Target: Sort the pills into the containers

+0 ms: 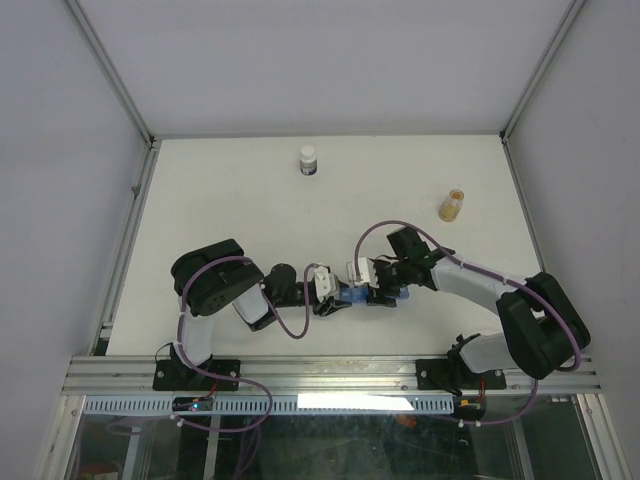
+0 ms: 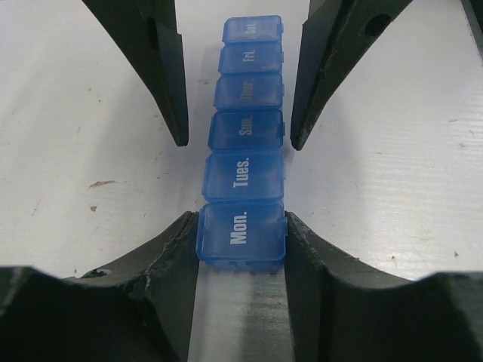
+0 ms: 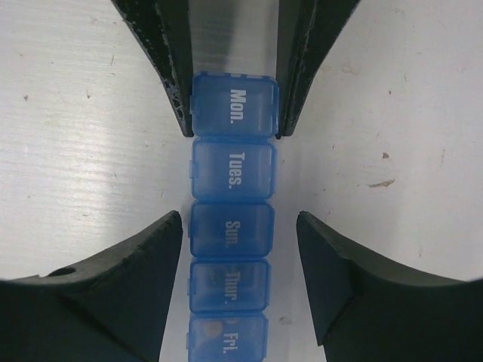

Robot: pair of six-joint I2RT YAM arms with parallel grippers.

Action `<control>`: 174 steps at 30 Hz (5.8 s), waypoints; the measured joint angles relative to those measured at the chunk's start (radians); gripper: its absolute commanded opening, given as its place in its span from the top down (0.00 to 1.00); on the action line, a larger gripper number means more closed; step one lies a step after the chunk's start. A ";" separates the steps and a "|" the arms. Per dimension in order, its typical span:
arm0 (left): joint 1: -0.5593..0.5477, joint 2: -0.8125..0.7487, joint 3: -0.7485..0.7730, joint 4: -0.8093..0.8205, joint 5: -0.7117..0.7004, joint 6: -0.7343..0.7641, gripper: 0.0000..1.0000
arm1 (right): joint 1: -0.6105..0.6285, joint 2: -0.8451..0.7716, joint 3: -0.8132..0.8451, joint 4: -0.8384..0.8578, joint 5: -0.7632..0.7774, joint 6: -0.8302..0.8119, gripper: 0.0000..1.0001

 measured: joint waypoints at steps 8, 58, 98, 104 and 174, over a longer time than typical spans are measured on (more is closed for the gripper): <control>0.000 0.008 0.000 0.013 0.004 -0.019 0.43 | 0.011 0.005 -0.007 0.021 0.019 0.014 0.40; 0.083 -0.217 0.007 -0.119 -0.023 -0.591 1.00 | 0.021 0.005 -0.010 0.017 0.019 -0.001 0.48; 0.026 -0.151 0.172 -0.500 -0.019 -0.831 1.00 | 0.024 0.005 -0.010 0.017 0.033 -0.001 0.48; -0.007 -0.099 0.130 -0.459 -0.026 -0.935 1.00 | 0.025 0.006 -0.010 0.022 0.040 -0.001 0.48; -0.028 -0.129 -0.119 0.107 -0.105 -0.090 0.02 | -0.026 0.003 0.023 -0.020 -0.013 0.014 0.39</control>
